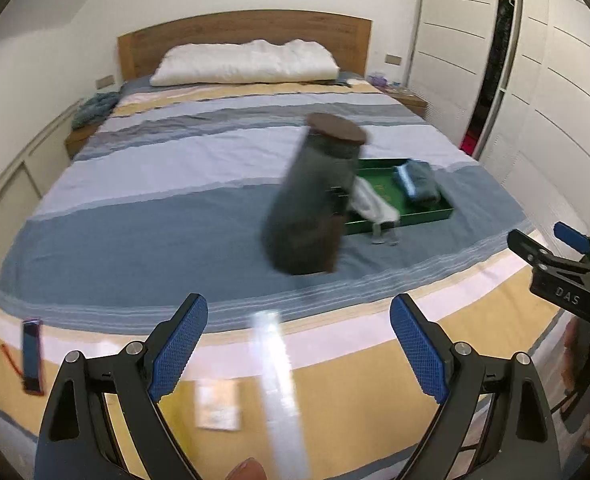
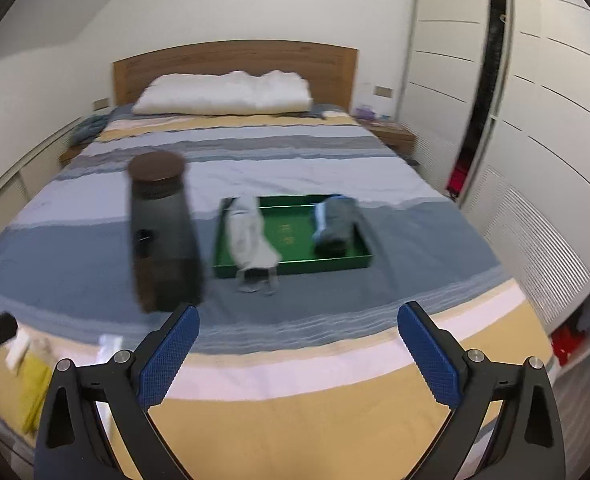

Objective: Organize soft objects
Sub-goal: 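Withdraw both tools from the tray toward the white cloth and yellow towel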

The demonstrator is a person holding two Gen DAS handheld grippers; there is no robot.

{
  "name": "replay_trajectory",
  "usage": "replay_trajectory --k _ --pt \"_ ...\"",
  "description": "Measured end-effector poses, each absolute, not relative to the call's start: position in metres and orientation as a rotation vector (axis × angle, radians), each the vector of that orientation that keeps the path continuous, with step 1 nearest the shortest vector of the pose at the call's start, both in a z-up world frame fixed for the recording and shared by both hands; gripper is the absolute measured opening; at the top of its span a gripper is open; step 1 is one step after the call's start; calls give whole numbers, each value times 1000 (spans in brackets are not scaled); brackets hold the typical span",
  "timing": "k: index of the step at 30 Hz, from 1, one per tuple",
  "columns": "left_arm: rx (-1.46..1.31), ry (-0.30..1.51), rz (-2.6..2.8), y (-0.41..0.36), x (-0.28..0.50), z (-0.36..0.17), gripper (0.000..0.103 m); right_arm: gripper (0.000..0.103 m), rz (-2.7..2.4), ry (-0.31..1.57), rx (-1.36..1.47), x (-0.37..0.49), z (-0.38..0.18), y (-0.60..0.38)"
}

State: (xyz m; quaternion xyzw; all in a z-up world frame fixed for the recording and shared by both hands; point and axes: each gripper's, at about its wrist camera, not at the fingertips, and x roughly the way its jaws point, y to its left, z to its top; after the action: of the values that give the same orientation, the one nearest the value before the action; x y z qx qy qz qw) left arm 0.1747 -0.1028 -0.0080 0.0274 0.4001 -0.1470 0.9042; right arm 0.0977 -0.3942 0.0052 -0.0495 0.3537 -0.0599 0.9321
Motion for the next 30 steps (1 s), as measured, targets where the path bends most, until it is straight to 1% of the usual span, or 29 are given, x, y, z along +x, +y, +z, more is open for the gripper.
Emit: replay_trajectory --k 6,12,20,24,30 --pt "77 844 -211 -22 168 -21 89 101 -20 767 -113 76 -4 -349" --pt "84 864 -157 34 163 -38 89 101 47 819 -100 72 -19 -317" --pt "93 945 -151 78 167 -84 89 98 128 911 -105 69 -58 -275" --pt "69 986 -130 100 172 -110 89 95 143 963 -129 72 -79 -259" --pt "23 1044 -100 129 182 -141 89 94 170 1015 -167 81 -102 -240"
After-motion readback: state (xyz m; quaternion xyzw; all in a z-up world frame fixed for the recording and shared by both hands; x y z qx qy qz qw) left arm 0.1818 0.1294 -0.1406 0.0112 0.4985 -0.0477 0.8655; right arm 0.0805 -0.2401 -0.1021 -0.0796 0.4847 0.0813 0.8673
